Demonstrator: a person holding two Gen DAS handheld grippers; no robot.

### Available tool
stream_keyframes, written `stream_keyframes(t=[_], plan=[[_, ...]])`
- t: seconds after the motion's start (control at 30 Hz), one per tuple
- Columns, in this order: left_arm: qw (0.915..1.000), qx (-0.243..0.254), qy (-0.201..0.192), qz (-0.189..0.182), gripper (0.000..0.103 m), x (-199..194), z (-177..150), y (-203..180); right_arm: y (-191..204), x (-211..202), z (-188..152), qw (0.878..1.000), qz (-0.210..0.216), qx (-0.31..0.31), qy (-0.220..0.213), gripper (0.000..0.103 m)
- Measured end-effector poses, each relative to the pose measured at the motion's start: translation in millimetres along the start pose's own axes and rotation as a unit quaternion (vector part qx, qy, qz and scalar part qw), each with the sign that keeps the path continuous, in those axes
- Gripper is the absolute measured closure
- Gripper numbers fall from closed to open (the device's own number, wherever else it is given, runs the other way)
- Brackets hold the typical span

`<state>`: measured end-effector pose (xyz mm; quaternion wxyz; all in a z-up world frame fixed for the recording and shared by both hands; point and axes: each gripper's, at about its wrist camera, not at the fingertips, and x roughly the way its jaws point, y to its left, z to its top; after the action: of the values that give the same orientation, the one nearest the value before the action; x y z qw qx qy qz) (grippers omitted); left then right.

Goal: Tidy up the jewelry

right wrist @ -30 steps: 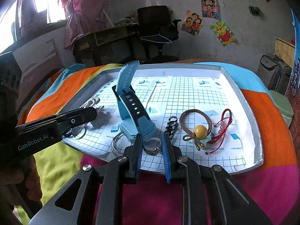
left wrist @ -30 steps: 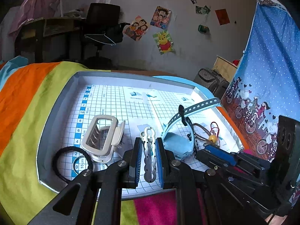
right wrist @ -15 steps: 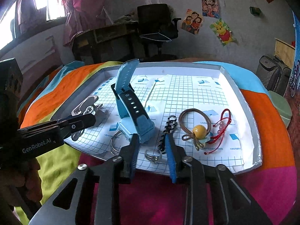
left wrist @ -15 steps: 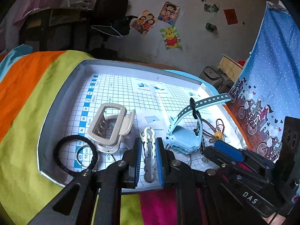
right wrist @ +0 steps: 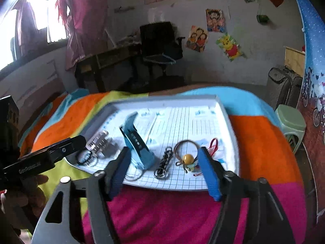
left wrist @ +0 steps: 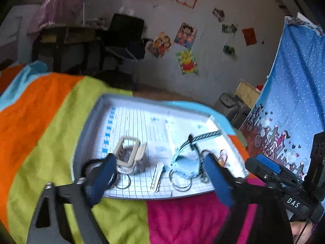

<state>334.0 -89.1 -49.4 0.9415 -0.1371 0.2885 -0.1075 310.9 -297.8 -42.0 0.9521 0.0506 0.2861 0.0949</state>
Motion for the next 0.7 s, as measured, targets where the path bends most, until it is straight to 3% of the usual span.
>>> stream_keyframes(t=[0.07,0.27,0.47,0.7], plan=[[0.9997,0.000,-0.024,0.003,0.000,-17,3,-2,2,-16,4,1.000,0.003,0.000,-0.016,0.029],[0.9981,0.002,-0.062,0.005,0.000,-72,16,-16,11,-75,17,0.998,0.007,-0.022,-0.066,0.016],[0.9942,0.034,-0.101,0.002,0.000,-135,14,-38,26,-150,29,0.992,0.011,-0.061,-0.107,0.012],[0.9898,0.063,-0.127,0.012,0.000,-202,2,-60,49,-231,27,0.990,0.013,-0.086,-0.114,0.006]])
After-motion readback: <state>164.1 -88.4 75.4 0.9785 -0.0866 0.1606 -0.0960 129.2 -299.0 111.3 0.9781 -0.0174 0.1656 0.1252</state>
